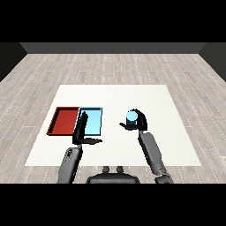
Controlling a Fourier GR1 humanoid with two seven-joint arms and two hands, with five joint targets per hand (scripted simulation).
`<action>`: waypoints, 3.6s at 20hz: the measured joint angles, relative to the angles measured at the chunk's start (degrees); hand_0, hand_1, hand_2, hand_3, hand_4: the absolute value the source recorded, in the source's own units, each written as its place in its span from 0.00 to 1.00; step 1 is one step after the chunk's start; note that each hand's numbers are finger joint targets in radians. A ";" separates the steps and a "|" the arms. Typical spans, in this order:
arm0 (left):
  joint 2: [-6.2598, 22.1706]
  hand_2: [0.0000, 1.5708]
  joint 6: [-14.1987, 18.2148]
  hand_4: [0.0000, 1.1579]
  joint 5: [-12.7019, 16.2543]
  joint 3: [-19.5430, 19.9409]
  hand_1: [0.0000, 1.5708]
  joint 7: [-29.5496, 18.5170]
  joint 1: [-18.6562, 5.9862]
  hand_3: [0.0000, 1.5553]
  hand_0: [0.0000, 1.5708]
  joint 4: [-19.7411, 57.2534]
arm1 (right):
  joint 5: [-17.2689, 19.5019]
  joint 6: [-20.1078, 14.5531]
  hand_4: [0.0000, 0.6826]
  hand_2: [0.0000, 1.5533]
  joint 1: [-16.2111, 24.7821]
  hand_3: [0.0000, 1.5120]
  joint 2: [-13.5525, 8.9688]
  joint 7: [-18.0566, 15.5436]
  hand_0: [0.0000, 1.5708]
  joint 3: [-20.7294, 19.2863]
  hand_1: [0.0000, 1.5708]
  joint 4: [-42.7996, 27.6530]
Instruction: Pick the blue can and put it in the blue box
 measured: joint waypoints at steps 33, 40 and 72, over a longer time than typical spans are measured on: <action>-0.11 0.00 12.72 0.00 12.64 -16.60 0.00 -1.47 -17.47 0.00 0.00 19.90 | -5.21 -5.74 0.81 0.94 -3.91 0.91 0.28 2.32 0.92 12.43 0.92 -3.52; -0.11 0.00 16.30 0.00 17.73 -21.30 0.00 -3.74 -19.72 0.00 0.00 23.86 | -7.47 -6.89 0.81 0.94 -6.33 0.91 0.29 0.84 0.91 14.39 0.91 -0.90; 0.79 0.00 22.45 0.00 25.56 -28.20 0.00 -4.65 -28.39 0.00 0.00 31.44 | -10.20 -11.37 0.71 0.93 -6.99 0.89 -0.23 0.01 0.92 22.71 0.92 -1.92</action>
